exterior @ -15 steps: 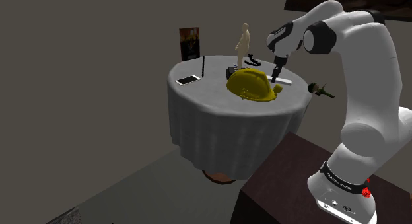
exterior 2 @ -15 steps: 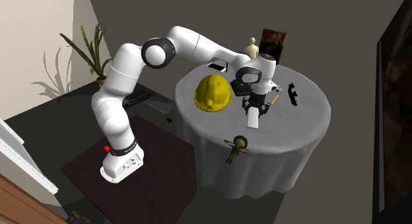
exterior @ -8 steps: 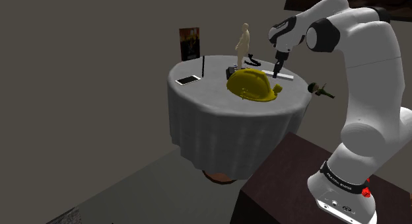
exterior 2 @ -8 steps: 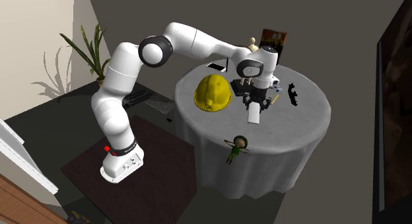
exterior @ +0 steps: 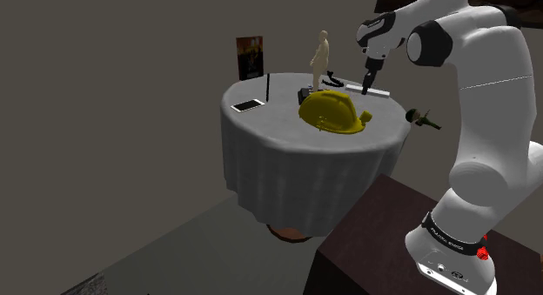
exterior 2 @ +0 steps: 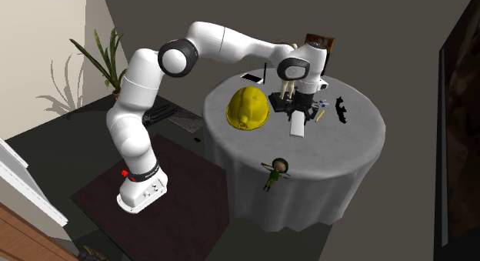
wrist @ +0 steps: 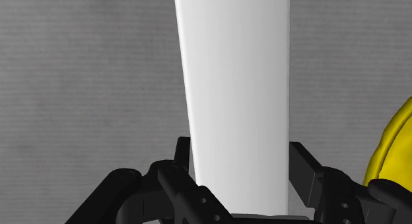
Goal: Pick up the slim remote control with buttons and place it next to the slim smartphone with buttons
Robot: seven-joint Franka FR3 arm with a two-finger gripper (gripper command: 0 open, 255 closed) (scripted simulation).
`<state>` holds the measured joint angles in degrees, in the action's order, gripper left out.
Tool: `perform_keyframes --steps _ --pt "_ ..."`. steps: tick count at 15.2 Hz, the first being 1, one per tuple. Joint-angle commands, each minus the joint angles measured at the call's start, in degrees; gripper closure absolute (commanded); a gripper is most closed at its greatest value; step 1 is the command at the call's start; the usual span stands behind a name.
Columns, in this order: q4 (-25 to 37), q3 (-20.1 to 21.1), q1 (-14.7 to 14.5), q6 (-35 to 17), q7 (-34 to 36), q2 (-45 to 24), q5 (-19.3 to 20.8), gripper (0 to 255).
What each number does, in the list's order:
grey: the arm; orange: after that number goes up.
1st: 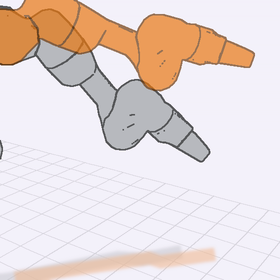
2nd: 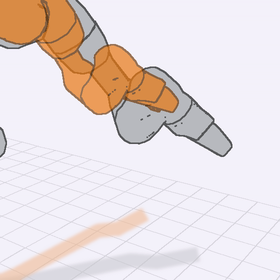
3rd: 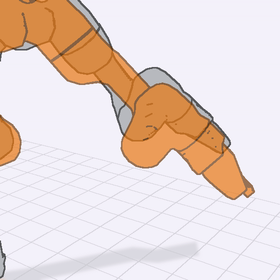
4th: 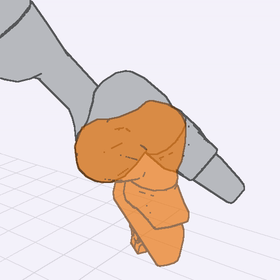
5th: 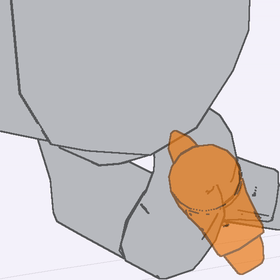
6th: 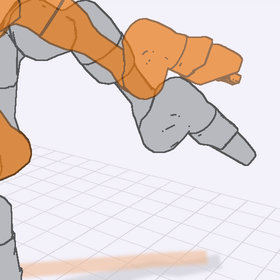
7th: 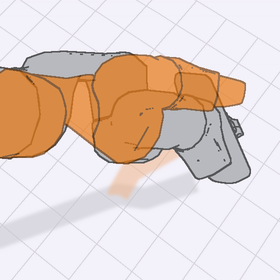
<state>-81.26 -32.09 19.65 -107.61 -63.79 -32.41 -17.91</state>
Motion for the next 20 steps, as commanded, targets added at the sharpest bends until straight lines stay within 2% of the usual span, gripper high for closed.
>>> perform_keyframes --steps 1,10,20 --pt "0.9 -0.2 0.2 1.2 0.0 0.3 0.2 255" --pt "-11.7 0.4 -11.8 -3.8 10.8 9.3 4.4 255" --pt "-17.6 3.1 -22.3 -6.2 23.9 14.2 7.4 255"
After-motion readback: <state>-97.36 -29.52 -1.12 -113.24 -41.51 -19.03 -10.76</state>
